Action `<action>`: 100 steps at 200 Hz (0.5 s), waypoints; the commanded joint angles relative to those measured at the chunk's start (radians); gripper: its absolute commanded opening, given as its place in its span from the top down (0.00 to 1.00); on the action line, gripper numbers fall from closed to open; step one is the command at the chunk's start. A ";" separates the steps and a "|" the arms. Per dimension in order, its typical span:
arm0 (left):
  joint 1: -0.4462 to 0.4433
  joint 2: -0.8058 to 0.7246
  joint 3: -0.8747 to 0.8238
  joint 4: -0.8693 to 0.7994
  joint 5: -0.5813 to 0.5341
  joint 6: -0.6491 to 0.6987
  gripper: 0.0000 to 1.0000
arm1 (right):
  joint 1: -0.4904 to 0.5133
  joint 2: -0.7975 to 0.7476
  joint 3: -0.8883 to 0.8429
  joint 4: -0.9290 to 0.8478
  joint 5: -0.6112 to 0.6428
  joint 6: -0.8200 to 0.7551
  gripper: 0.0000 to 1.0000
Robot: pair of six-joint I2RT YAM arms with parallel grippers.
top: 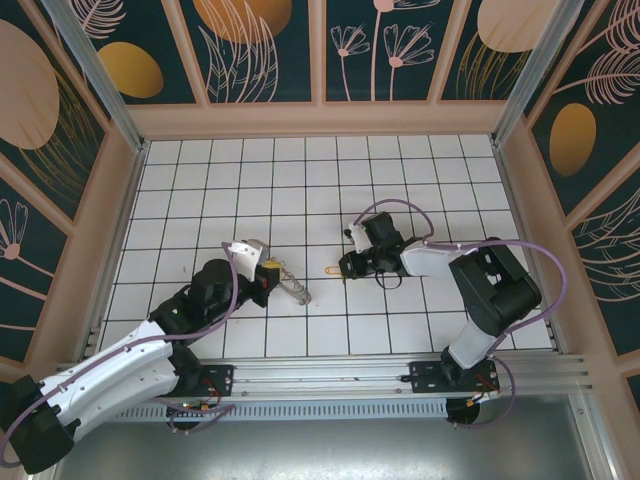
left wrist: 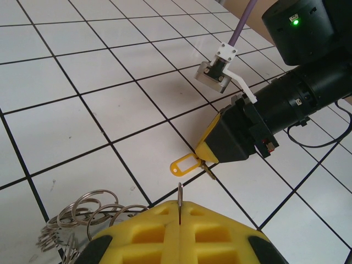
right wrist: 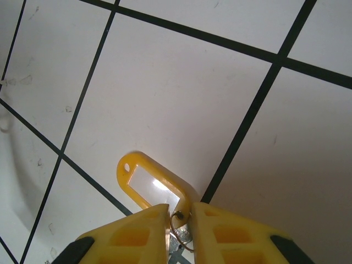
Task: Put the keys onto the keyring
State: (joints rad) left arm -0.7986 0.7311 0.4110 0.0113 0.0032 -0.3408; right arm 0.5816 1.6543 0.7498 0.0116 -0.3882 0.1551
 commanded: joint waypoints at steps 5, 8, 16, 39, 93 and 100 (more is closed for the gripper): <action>0.002 -0.003 0.006 0.052 0.014 -0.005 1.00 | 0.003 0.006 -0.001 0.005 -0.006 -0.023 0.83; 0.002 -0.001 0.006 0.052 0.012 -0.006 1.00 | 0.004 0.005 -0.001 0.004 -0.006 -0.024 0.83; 0.002 0.001 0.006 0.053 0.014 -0.006 1.00 | 0.004 0.005 0.000 0.002 -0.005 -0.024 0.84; 0.001 -0.001 0.006 0.055 0.015 -0.007 1.00 | 0.004 0.005 -0.001 -0.005 0.003 -0.029 0.85; 0.002 -0.004 0.006 0.051 0.018 -0.007 1.00 | 0.015 -0.001 0.000 -0.034 0.027 -0.048 0.86; 0.001 -0.005 0.007 0.048 0.016 -0.008 1.00 | 0.015 -0.001 -0.001 -0.035 0.026 -0.048 0.86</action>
State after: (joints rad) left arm -0.7986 0.7315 0.4110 0.0113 0.0036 -0.3408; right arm 0.5877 1.6543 0.7498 -0.0021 -0.3828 0.1299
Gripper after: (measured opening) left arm 0.043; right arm 0.136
